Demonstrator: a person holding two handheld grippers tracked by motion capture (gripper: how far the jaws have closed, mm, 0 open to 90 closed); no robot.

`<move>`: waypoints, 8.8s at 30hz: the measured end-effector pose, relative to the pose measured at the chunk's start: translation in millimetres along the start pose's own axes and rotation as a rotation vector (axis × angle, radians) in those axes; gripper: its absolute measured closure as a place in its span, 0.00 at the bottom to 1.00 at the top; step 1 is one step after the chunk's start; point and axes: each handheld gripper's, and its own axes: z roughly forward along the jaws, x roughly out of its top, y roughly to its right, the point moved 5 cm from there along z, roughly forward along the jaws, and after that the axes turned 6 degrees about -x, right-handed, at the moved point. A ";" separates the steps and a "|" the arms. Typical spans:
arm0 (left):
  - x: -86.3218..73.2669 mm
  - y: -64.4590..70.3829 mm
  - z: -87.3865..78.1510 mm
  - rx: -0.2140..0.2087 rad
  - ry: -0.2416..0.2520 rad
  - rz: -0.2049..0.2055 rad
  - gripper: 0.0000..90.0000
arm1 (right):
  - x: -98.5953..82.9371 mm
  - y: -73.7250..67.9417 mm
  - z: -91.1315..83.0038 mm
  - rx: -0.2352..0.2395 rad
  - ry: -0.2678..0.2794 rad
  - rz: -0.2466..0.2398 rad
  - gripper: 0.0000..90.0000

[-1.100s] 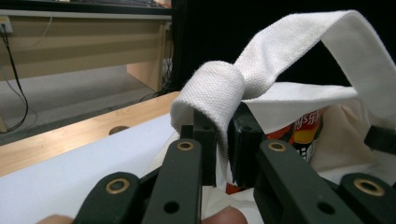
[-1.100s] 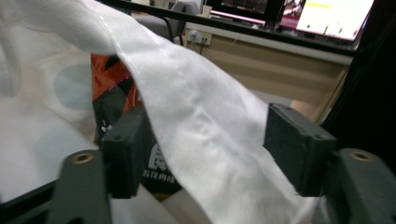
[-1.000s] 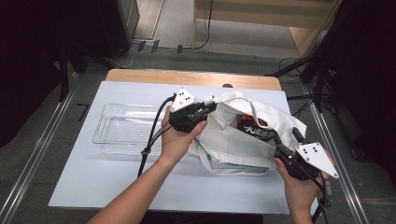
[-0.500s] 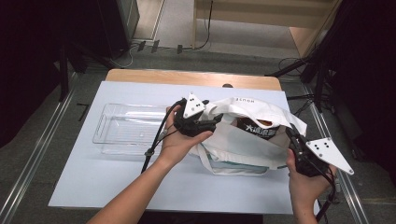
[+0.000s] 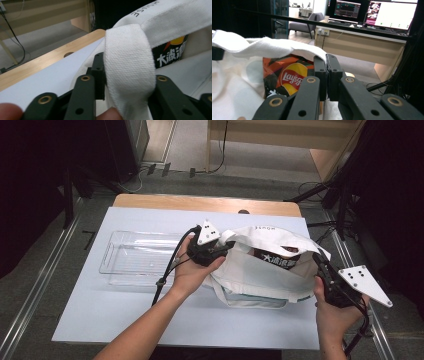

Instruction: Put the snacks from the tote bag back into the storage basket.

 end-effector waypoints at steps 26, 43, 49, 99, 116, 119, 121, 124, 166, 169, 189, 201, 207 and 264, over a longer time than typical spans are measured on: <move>31.2 -9.8 -4.1 -0.145 0.079 -0.149 0.93 | 17.1 24.3 25.1 -0.011 -0.027 0.049 0.98; 6.7 -30.7 29.5 -0.068 -0.026 -0.232 0.86 | 19.1 19.7 30.1 0.021 -0.045 0.004 0.99; -11.0 -28.4 47.8 -0.071 -0.119 -0.264 0.88 | 20.2 15.6 33.8 0.020 -0.043 -0.014 0.99; 26.8 -26.9 30.4 0.004 0.172 -0.204 0.89 | -43.8 17.9 17.6 0.274 -0.315 -0.001 1.00; -18.0 -47.2 85.4 0.072 -0.096 -0.299 0.89 | -8.9 11.5 12.7 0.274 -0.193 -0.040 1.00; -27.3 -43.8 92.7 0.042 -0.166 -0.308 0.92 | 4.5 8.6 17.9 0.266 -0.165 -0.064 1.00; -33.3 -42.3 96.1 0.016 -0.212 -0.313 0.92 | 10.0 9.1 23.0 0.257 -0.159 -0.061 1.00; -41.0 -41.9 98.9 -0.016 -0.273 -0.325 0.93 | 15.3 9.6 34.3 0.235 -0.157 -0.066 1.00; 1.9 -23.6 63.3 0.016 0.005 -0.142 0.73 | -37.8 36.6 75.6 0.291 -0.368 0.075 0.99; 4.3 -23.7 63.2 0.007 0.014 -0.139 0.81 | -37.3 34.1 73.8 0.289 -0.358 0.053 0.99; 44.6 -39.5 71.9 -0.222 0.273 -0.451 0.88 | -43.1 22.7 53.4 0.427 -0.296 -0.042 1.00; 30.8 -52.6 89.0 -0.147 0.097 -0.496 0.84 | -20.4 36.4 49.4 0.415 -0.203 0.071 1.00; 5.7 -55.9 104.1 -0.126 -0.066 -0.511 0.90 | -17.5 41.6 62.0 0.359 -0.228 0.098 1.00; -90.8 3.8 106.1 0.062 -0.238 -0.169 0.87 | -82.6 56.7 43.9 -0.077 -0.257 0.255 0.79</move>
